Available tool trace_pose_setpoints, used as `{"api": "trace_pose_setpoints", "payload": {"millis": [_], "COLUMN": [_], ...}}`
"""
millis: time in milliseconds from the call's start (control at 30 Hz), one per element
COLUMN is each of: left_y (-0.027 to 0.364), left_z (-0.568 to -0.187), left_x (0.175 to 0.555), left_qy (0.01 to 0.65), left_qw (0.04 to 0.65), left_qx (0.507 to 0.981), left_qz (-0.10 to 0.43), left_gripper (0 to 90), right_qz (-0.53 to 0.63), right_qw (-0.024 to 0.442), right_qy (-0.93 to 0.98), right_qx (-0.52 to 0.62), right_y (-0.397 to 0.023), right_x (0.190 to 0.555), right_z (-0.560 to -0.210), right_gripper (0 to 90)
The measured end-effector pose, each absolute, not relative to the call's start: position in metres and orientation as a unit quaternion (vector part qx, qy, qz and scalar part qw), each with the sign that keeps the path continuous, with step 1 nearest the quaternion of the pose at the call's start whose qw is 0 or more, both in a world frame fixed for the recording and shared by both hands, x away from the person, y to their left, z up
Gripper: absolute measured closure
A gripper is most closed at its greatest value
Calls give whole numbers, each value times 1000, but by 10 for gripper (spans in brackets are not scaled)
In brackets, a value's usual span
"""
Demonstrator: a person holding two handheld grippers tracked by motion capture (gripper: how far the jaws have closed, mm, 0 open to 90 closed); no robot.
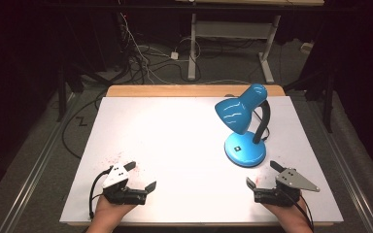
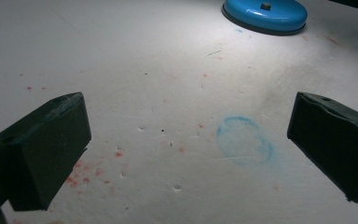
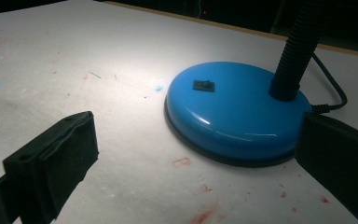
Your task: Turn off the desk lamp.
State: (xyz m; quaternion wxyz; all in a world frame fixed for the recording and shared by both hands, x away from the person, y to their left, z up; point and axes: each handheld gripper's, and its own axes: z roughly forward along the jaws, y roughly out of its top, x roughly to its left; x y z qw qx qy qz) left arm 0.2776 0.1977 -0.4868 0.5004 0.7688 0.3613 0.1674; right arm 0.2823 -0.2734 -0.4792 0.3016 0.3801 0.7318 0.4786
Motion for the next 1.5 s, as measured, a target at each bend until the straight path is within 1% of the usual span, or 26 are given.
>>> {"api": "trace_pose_setpoints", "payload": {"millis": [300, 633, 833, 1033, 1167, 1200, 1333, 1500], "left_y": [198, 198, 197, 196, 196, 196, 196, 196], "left_z": [-487, -486, -487, -487, -486, -486, -486, -486], "left_x": [276, 276, 277, 278, 278, 278, 278, 278], "left_qy": [355, 357, 357, 357, 358, 358, 357, 356], "left_qw": [504, 504, 499, 497, 498, 499, 499, 499], "left_qx": [768, 768, 771, 772, 771, 771, 771, 771], "left_qz": [172, 170, 172, 171, 170, 169, 169, 170], "left_gripper": [0, 0, 0, 0, 0, 0, 0, 0], "right_qz": [482, 484, 480, 476, 476, 476, 475, 472], "right_qw": [312, 304, 305, 303, 300, 299, 300, 298], "right_qy": [724, 726, 728, 729, 729, 730, 731, 733], "right_qx": [383, 382, 383, 388, 390, 389, 388, 389], "right_y": [-276, -272, -275, -278, -278, -278, -278, -278], "right_x": [284, 285, 285, 286, 286, 285, 285, 285], "right_z": [-478, -478, -477, -478, -478, -477, -477, -478], "right_gripper": [4, 5, 22, 69, 83, 100, 119, 164]}}
